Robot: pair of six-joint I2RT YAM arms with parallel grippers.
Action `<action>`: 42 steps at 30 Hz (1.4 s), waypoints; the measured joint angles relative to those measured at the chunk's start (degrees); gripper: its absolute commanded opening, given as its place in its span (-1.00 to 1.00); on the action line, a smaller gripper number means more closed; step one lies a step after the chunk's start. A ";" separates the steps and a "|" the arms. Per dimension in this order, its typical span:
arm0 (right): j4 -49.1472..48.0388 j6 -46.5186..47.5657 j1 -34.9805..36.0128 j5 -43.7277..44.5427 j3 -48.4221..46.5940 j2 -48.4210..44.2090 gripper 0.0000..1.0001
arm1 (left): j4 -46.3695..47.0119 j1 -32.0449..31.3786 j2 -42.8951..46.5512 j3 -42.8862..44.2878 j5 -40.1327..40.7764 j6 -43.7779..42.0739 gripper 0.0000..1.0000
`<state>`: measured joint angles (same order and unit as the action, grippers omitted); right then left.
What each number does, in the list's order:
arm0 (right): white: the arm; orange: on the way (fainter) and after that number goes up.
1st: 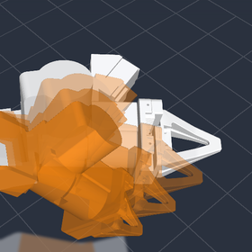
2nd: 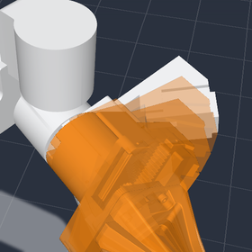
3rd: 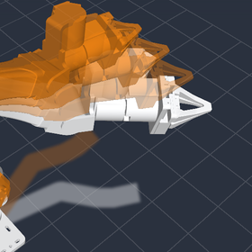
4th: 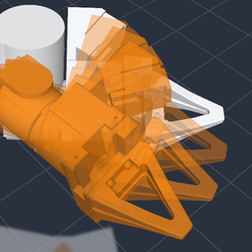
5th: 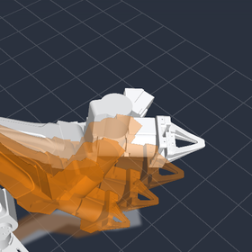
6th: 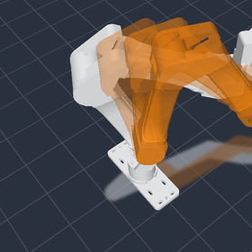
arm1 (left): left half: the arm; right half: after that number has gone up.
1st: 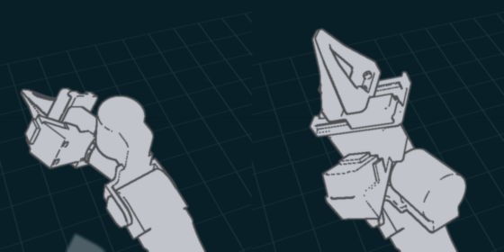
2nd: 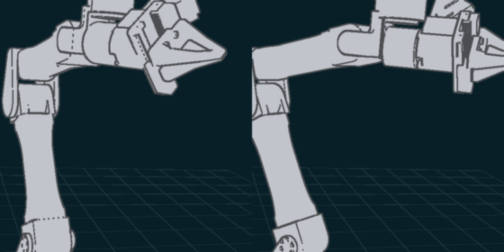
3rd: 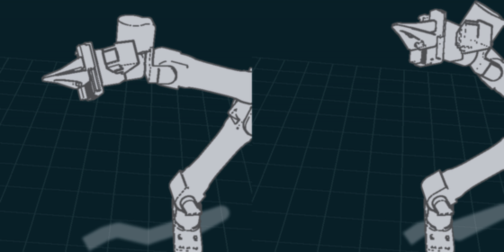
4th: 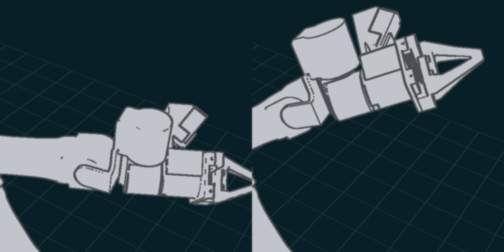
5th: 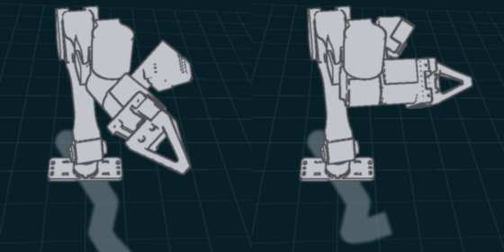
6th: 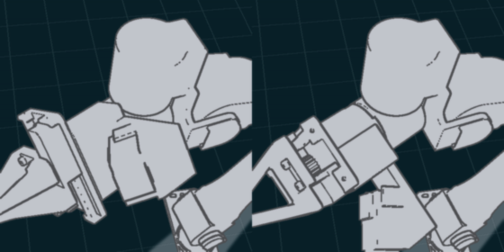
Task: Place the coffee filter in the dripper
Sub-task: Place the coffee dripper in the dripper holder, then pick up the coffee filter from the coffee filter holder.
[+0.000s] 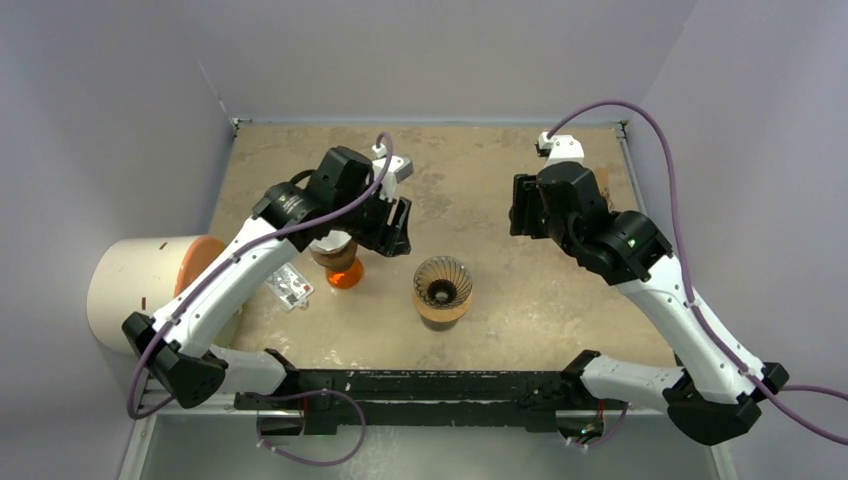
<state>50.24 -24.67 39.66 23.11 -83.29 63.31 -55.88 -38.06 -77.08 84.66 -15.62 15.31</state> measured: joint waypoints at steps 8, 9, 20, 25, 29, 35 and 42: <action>0.50 7.30 -4.11 10.91 -0.37 0.94 0.31 | 1.73 0.00 4.96 -0.07 10.54 -3.30 0.24; 0.46 8.20 -4.83 11.76 -0.37 1.09 0.32 | 2.27 0.00 5.75 -0.46 12.02 -3.72 0.26; -5.25 14.93 -18.03 14.53 -0.04 3.76 0.36 | 11.93 0.00 17.35 -11.56 24.00 -4.79 0.41; -9.44 15.17 -24.70 12.17 1.51 5.49 0.34 | 14.73 0.00 17.77 -14.58 25.81 -5.09 0.43; -11.78 14.82 -29.66 9.46 1.55 8.81 0.33 | 16.13 0.00 19.45 -17.92 26.53 -5.05 0.43; -16.87 13.55 -35.08 4.26 4.00 11.34 0.24 | 18.18 0.00 23.21 -20.72 26.73 -4.66 0.43; -20.94 11.56 -40.06 -0.24 6.43 13.40 0.24 | 19.12 0.00 23.89 -20.85 27.21 -3.93 0.44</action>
<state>29.30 -13.10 -0.40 22.87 -76.86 76.71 -36.75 -38.06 -53.19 63.81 11.60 11.38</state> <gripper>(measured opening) 0.620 0.716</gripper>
